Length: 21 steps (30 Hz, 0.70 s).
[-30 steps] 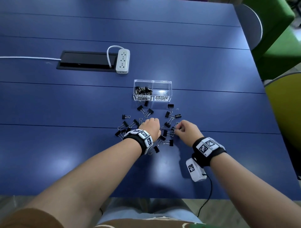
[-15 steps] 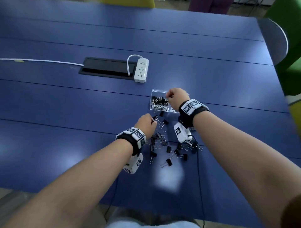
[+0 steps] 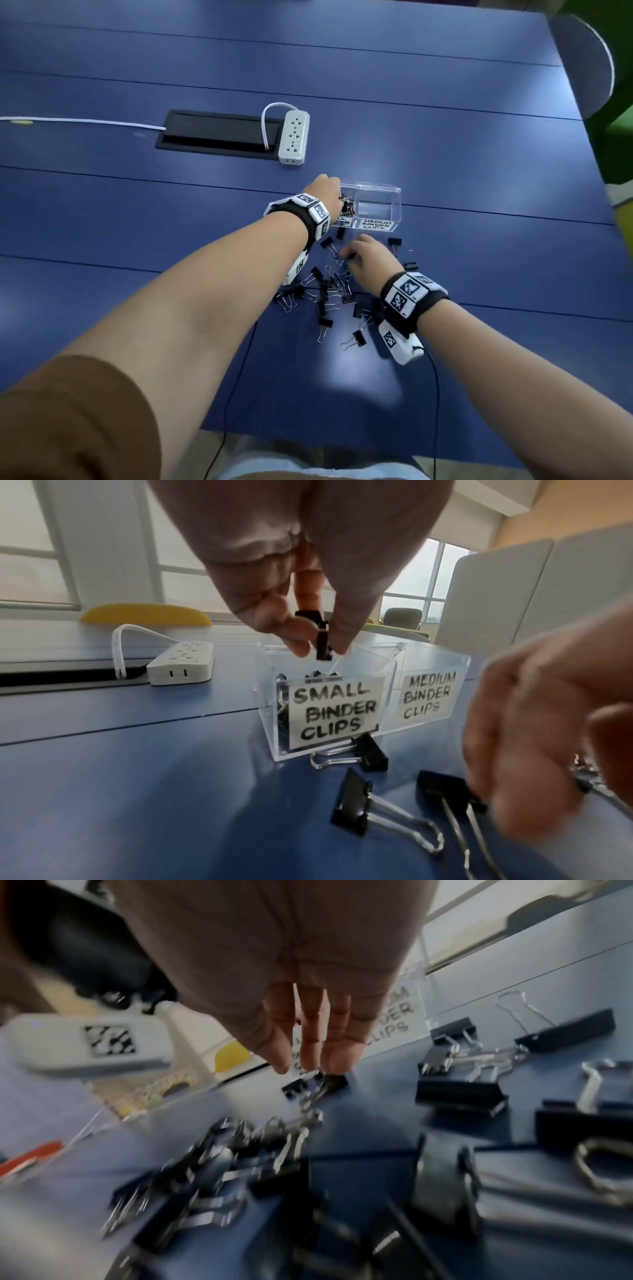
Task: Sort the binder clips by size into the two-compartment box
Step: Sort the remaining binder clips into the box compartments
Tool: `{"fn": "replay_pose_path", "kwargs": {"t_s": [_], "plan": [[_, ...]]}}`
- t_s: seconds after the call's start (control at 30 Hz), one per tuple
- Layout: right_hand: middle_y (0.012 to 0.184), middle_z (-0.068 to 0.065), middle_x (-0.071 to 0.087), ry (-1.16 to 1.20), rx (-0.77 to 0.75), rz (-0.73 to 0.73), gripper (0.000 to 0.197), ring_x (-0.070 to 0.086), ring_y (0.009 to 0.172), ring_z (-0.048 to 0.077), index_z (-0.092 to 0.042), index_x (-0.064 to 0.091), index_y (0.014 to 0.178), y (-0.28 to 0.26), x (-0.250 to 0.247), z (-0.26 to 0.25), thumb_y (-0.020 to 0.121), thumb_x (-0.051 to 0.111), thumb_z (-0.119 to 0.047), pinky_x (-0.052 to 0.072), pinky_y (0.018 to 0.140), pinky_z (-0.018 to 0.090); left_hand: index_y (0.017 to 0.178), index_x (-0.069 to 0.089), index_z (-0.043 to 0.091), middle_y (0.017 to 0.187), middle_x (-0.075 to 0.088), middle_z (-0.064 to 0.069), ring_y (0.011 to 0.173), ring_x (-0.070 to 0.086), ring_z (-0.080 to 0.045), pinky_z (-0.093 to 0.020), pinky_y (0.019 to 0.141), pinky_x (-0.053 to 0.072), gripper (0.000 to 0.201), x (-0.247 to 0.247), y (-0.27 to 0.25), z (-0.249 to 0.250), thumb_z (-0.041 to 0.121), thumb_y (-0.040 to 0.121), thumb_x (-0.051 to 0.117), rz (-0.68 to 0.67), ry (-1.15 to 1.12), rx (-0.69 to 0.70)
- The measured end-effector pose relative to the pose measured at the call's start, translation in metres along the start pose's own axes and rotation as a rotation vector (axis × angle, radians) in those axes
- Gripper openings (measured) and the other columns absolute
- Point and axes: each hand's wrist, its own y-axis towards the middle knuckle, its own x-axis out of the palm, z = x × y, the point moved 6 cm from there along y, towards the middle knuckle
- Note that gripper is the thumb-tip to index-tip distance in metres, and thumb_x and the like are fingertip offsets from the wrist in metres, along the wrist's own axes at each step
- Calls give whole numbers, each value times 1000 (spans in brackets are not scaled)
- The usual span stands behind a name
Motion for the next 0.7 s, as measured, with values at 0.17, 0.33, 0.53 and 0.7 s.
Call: {"fn": "replay_pose_path", "kwargs": {"t_s": [0.17, 0.33, 0.53, 0.7], "plan": [[119, 3, 53, -120, -88, -157, 36, 44, 117, 25, -21, 63, 116, -17, 34, -5, 85, 51, -7, 49, 94, 43, 112, 58, 13, 119, 52, -10, 101, 60, -28, -37, 90, 50, 24, -3, -12, -3, 19, 89, 58, 49, -58, 81], [112, 7, 55, -64, 49, -31, 29, 52, 111, 28, -15, 64, 110, -17, 18, 14, 86, 50, -5, 49, 95, 42, 103, 60, 14, 115, 51, -7, 95, 59, -25, -31, 85, 45, 16, 2, -60, -53, 22, 89, 60, 41, -137, -25], [117, 7, 55, -65, -70, -113, 34, 45, 117, 26, -15, 64, 113, -11, 40, -31, 86, 47, -2, 42, 102, 37, 85, 59, 19, 100, 55, -3, 93, 60, -26, -33, 80, 49, 4, 42, -124, -114, 15, 85, 60, -88, -118, -180], [124, 5, 51, -131, 33, -194, 37, 42, 123, 24, -16, 62, 118, -3, 49, -30, 87, 45, -3, 41, 104, 38, 99, 62, 16, 94, 57, -1, 86, 58, -21, -29, 77, 46, 12, 59, -142, -118, 18, 87, 62, -106, -165, -142]]}}
